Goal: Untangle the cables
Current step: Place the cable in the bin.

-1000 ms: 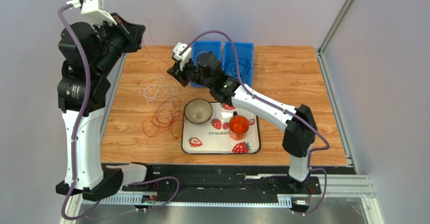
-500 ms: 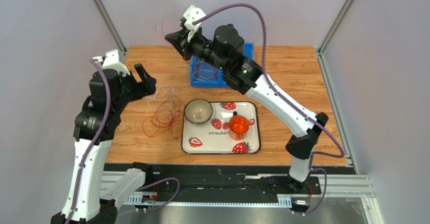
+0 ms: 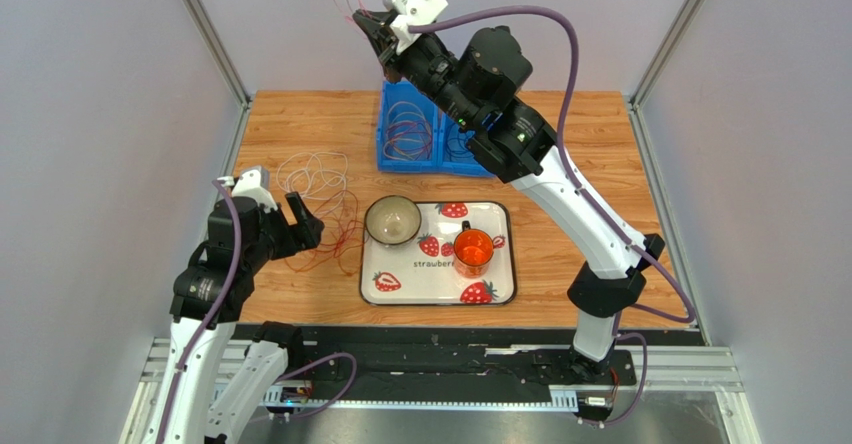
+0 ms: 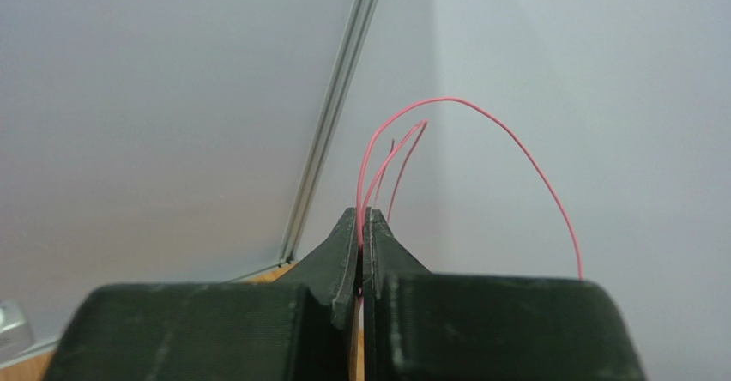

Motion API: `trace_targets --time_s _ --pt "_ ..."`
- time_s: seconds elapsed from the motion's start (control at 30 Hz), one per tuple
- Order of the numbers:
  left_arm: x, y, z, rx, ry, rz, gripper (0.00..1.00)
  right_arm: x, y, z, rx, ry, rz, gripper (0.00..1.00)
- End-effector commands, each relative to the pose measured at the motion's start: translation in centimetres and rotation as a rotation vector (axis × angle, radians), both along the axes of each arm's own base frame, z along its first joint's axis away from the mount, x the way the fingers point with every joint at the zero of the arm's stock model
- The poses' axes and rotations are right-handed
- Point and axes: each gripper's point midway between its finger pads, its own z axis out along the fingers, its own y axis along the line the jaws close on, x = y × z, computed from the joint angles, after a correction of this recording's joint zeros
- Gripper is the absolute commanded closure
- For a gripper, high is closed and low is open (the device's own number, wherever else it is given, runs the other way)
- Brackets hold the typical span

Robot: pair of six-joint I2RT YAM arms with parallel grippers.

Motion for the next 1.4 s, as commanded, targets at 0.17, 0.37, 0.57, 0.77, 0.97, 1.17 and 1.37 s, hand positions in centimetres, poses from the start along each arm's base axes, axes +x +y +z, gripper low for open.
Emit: trace_targets --time_s 0.17,0.37,0.57,0.77,0.97,1.17,1.37 --pt "-0.1 -0.2 0.3 0.004 -0.063 -0.03 0.13 5.7 -2.4 -3.8 -0.082 0.047 -0.194 1.0" --pt "0.1 -0.8 0.3 -0.01 -0.067 -0.058 0.13 10.4 -5.1 -5.7 -0.062 0.126 -0.258 1.0" --pt "0.2 -0.8 0.3 -0.011 -0.068 -0.061 0.14 14.6 -7.3 -8.3 -0.078 0.175 -0.326 1.0" --pt "0.2 -0.8 0.3 -0.013 -0.07 -0.057 0.15 18.6 -9.6 -11.6 -0.081 0.25 -0.36 1.0" --pt "0.2 -0.8 0.1 -0.012 -0.062 -0.057 0.16 21.9 -11.8 -14.8 -0.085 0.307 -0.403 1.0" --pt "0.3 -0.8 -0.3 -0.008 -0.047 -0.054 0.18 24.2 -13.7 -17.0 -0.079 0.351 -0.435 1.0" --pt "0.5 -0.7 -0.5 -0.003 -0.035 -0.05 0.18 25.1 -14.8 -18.3 -0.078 0.374 -0.424 1.0"
